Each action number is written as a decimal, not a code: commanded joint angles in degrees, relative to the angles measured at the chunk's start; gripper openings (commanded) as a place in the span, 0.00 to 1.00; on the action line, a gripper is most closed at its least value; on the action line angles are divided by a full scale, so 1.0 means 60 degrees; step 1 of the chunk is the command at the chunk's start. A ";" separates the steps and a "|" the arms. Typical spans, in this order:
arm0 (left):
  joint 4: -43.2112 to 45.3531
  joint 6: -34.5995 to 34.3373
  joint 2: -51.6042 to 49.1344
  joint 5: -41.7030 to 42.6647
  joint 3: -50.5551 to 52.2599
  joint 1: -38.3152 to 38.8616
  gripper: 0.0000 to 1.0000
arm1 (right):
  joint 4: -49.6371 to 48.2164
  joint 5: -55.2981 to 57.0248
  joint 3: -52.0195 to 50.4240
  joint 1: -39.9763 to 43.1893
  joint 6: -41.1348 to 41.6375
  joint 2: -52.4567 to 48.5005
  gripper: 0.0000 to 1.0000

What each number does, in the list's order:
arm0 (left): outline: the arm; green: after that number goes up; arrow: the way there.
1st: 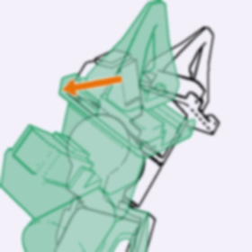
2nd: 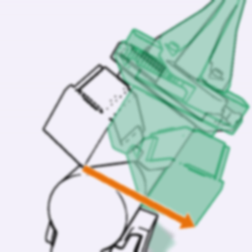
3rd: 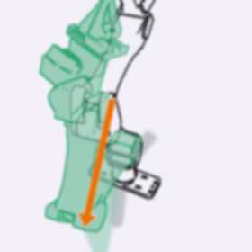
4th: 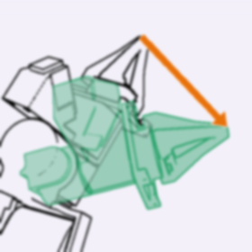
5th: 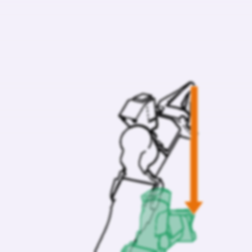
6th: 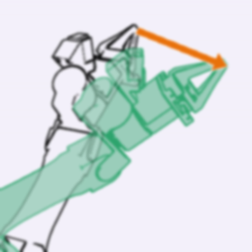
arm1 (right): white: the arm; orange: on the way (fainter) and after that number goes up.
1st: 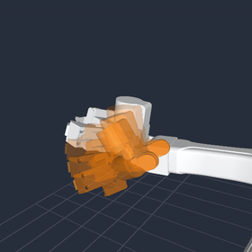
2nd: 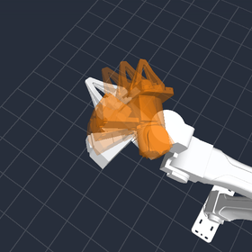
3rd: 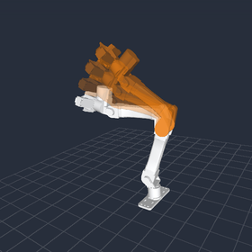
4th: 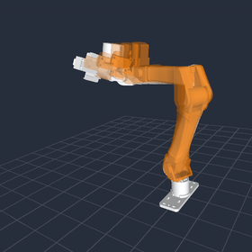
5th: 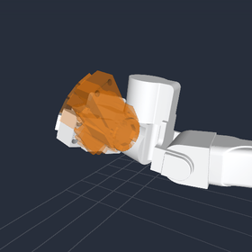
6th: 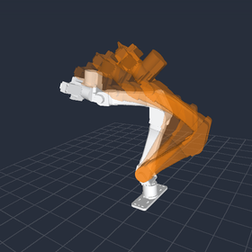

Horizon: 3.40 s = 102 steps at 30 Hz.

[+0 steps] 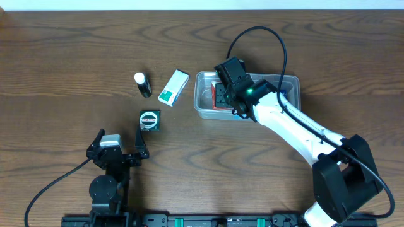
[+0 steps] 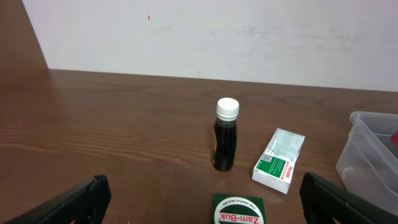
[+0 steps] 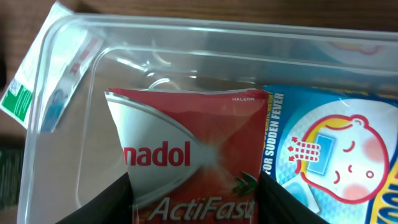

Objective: Pack container
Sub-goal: 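Lower the red box into the container beside the blue box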

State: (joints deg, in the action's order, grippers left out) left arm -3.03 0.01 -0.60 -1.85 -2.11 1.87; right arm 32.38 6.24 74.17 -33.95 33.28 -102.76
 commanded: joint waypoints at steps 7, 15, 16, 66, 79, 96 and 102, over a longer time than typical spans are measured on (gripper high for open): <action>-0.0157 0.0062 0.0047 -0.0040 0.0310 -0.0058 0.98 | 0.0025 0.0506 0.0000 -0.0168 0.0776 -0.0474 0.52; -0.0157 0.0062 0.0047 -0.0044 0.0310 -0.0058 0.98 | -0.0022 0.0506 0.0000 -0.0168 0.0845 -0.0841 0.52; -0.0157 0.0066 0.0047 -0.0044 0.0310 -0.0058 0.98 | -0.0026 0.0503 0.0000 -0.0168 0.0841 -0.0845 0.53; -0.0157 0.0062 0.0047 -0.0044 0.0310 -0.0058 0.98 | -0.0401 0.1286 -0.0022 -0.0397 0.0772 -0.1308 0.67; -0.0157 0.0062 0.0047 -0.0044 0.0310 -0.0058 0.98 | -0.0477 0.1282 -0.0004 -0.0397 0.0288 -0.1304 0.69; -0.0157 0.0062 0.0047 -0.0044 0.0310 -0.0058 0.98 | -0.0433 0.1253 0.0375 -0.0386 -0.1355 -0.1202 0.56; -0.0157 0.0062 0.0044 -0.0044 0.0310 -0.0058 0.98 | -0.0393 0.0576 0.0616 -0.0386 -0.1534 -0.1202 0.48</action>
State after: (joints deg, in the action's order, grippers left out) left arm -3.03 0.01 -0.60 -1.85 -2.11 1.87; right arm 29.82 11.68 75.66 -35.97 25.89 -110.26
